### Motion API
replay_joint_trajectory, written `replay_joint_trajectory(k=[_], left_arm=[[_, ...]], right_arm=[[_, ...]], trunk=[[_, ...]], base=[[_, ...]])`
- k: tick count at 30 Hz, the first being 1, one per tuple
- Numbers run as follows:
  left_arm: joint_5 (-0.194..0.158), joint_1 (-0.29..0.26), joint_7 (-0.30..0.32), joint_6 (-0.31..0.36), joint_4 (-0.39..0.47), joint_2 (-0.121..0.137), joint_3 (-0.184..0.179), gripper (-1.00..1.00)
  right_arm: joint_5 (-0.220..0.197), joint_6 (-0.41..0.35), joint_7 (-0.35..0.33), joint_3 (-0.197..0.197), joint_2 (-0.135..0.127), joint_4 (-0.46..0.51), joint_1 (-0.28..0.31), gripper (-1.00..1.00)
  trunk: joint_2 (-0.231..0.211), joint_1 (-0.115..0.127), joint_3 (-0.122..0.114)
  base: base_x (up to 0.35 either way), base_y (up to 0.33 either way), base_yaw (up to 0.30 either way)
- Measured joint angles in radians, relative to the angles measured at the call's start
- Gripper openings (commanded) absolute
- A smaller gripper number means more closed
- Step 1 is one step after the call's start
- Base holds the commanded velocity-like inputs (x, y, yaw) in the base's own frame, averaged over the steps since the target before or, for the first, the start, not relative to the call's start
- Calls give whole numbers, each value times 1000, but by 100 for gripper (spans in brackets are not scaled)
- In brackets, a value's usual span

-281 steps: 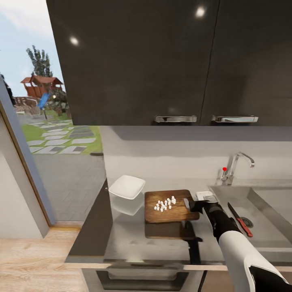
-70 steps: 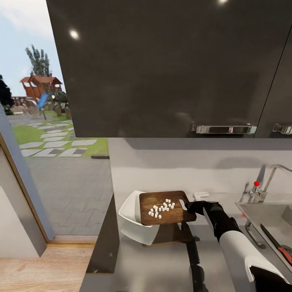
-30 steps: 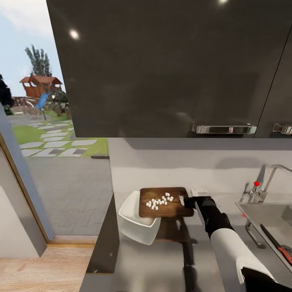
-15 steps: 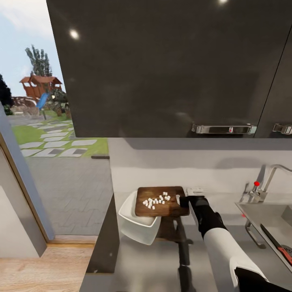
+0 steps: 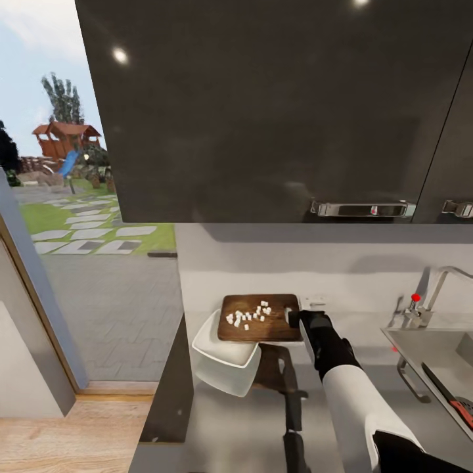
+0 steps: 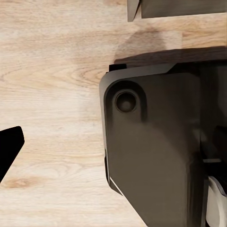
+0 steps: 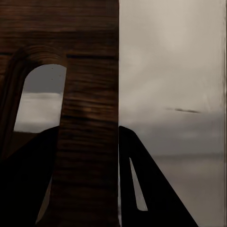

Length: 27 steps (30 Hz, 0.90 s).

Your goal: In the kitchen, take the Vidalia onion out of the sink, dice it on the chopping board with the paring knife, put the diced onion into the bowl on the countertop, then place both the paring knife and the chopping board into the sink.

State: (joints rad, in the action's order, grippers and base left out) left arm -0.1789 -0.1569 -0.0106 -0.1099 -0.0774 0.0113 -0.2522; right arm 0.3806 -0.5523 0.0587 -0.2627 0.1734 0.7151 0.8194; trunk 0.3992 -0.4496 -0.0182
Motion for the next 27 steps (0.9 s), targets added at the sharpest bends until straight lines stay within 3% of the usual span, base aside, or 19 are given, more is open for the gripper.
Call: replay_joint_trajectory(k=[4,11,27], left_arm=[[0,0,0,0,0,0,0,100],[0,0,0,0,0,0,0,100],[0,0,0,0,0,0,0,100]], right_arm=[[-2,0,17,6,0,0,3,-100],[1,0,42,71,0,0,4,-100],[-3,5,52,77,0,-1,4,-100]], trunk=[[0,0,0],[0,0,0],[0,0,0]], base=[[0,0,0],[0,0,0],[0,0,0]])
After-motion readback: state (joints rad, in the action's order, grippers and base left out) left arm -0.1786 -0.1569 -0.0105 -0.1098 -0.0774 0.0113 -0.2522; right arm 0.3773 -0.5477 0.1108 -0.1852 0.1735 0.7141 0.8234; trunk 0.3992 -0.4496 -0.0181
